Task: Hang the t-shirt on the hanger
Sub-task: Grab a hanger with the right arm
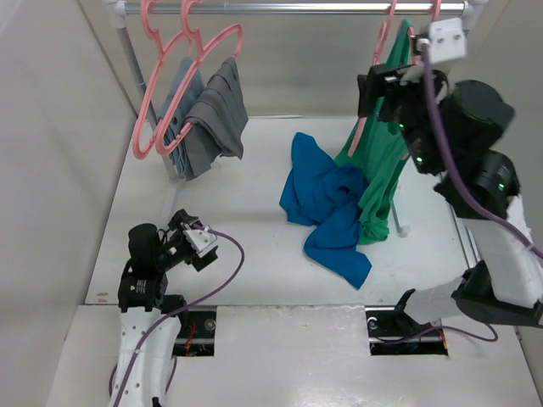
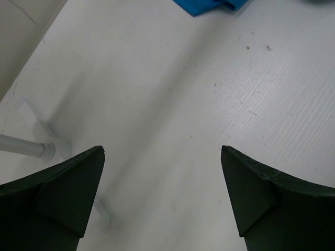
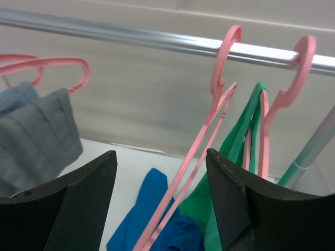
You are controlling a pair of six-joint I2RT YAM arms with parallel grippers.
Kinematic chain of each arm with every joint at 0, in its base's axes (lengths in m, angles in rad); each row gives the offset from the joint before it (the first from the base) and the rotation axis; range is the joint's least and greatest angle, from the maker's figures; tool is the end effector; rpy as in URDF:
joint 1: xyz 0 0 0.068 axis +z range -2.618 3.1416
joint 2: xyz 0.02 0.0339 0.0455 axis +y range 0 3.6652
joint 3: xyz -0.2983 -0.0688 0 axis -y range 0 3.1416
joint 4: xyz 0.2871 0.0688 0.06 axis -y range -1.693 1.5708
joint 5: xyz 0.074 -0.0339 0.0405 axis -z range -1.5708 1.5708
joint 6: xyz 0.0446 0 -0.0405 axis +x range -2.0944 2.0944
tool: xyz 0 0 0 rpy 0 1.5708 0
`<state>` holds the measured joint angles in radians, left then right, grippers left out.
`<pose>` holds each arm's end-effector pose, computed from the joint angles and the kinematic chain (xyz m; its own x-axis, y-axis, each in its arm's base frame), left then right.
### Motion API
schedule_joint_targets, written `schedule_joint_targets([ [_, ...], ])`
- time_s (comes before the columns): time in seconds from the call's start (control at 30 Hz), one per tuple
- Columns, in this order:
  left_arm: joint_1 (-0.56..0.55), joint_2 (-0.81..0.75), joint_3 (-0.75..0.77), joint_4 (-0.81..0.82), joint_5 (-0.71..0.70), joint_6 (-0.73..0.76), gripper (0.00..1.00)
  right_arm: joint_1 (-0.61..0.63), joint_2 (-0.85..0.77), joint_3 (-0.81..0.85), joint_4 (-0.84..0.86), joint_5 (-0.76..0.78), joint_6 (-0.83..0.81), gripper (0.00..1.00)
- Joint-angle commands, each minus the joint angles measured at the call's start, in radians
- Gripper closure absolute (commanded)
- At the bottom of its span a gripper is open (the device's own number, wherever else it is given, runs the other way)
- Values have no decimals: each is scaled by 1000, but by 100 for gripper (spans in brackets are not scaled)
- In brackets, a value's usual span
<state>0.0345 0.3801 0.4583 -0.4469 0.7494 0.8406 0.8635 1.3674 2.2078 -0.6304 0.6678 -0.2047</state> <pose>0.1250 -0.0261 0.2680 0.2141 0.5532 -0.8051 0.6751 0.5119 0.5312 0.1595 0.1441 0.6823 0.1739 -0.0421 -0.9839 -0.1715 0.9825 -0.0724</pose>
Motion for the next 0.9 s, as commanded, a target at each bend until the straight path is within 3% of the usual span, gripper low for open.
schedule_joint_targets([
  [0.0, 2, -17, -15, 16, 21, 11, 8, -52, 33, 38, 98, 88, -19, 27],
  [0.23, 2, -17, -15, 16, 21, 11, 8, -214, 68, -61, 133, 38, 47, 25],
  [0.53, 2, -17, -15, 16, 11, 11, 8, -323, 97, -134, 93, -103, 119, 25],
  [0.87, 2, -17, -15, 25, 11, 11, 8, -396, 117, -132, 92, -228, 162, 32],
])
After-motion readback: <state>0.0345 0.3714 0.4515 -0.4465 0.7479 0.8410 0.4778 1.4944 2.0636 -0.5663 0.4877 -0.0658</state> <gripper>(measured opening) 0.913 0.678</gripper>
